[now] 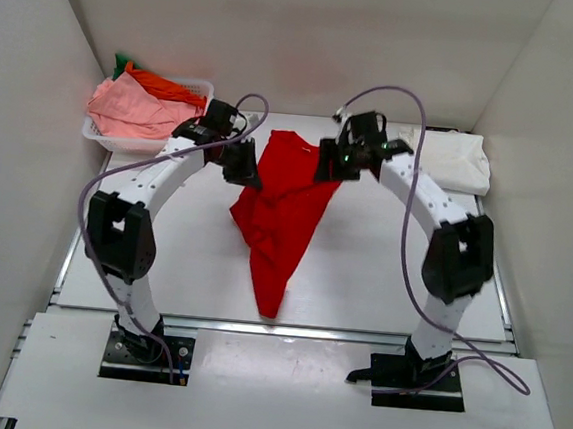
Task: Fold and stack the t-shirts
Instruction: Rotate the tshirt 90 degrees
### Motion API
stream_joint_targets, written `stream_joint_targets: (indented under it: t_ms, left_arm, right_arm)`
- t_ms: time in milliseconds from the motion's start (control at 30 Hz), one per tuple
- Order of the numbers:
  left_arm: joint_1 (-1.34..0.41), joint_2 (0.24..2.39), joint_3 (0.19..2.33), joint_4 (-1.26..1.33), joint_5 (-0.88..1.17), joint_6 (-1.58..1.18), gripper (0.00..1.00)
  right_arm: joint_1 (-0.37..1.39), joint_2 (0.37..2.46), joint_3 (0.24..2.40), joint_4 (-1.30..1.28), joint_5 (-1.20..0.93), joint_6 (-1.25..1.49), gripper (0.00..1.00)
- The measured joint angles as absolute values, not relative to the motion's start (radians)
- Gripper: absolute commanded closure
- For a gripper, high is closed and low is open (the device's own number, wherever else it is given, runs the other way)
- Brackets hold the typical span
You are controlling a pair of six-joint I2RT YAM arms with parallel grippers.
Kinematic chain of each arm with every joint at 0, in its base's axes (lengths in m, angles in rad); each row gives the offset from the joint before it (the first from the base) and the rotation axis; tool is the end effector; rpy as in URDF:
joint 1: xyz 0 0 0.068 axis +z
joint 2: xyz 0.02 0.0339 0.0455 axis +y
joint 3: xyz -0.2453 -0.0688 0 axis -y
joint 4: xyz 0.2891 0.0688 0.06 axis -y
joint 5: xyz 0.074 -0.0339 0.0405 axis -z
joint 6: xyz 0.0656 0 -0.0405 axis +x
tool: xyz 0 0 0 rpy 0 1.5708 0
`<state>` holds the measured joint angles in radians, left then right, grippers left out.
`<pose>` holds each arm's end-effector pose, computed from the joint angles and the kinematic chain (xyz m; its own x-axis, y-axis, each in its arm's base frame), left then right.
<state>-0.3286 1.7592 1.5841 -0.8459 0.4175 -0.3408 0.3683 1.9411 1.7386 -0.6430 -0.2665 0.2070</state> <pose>0.3994 -0.1643 0.2490 -0.9262 -0.0070 -0.3769 0.1973 0.8430 -0.5005 0.4557 0.1944 0.2401 -0.7881 -0.0916 -0.6087 -0.3559 0.8746 0.3292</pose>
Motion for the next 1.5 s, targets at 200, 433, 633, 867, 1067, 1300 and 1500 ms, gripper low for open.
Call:
stream_joint_targets:
  t_ms: [200, 433, 633, 867, 1067, 1300, 1500]
  left_arm:
    - [-0.286, 1.794, 1.367, -0.783, 0.456, -0.352, 0.93]
    - [-0.207, 1.596, 1.078, -0.778, 0.472, -0.359, 0.91]
    - [-0.208, 1.508, 1.07, -0.759, 0.498, -0.363, 1.0]
    - [-0.197, 1.45, 1.063, -0.854, 0.48, -0.302, 1.0]
    - [-0.174, 1.361, 1.013, -0.947, 0.445, -0.245, 1.0]
    - [-0.17, 1.332, 0.987, -1.025, 0.411, -0.198, 0.99]
    - [-0.154, 1.318, 0.965, -1.031, 0.402, -0.184, 0.99]
  right_arm:
    - [0.53, 1.655, 1.309, -0.523, -0.296, 0.249, 0.54]
    - [0.602, 1.655, 1.139, -0.446, -0.289, 0.316, 0.57]
    - [0.703, 1.654, 1.038, -0.352, -0.308, 0.372, 0.57]
    - [0.733, 1.605, 0.95, -0.328, -0.315, 0.393, 0.56]
    - [0.777, 1.553, 0.897, -0.3, -0.322, 0.399, 0.55]
    - [0.855, 1.552, 0.841, -0.259, -0.338, 0.424, 0.55]
    - [0.896, 1.609, 0.853, -0.245, -0.335, 0.433, 0.56]
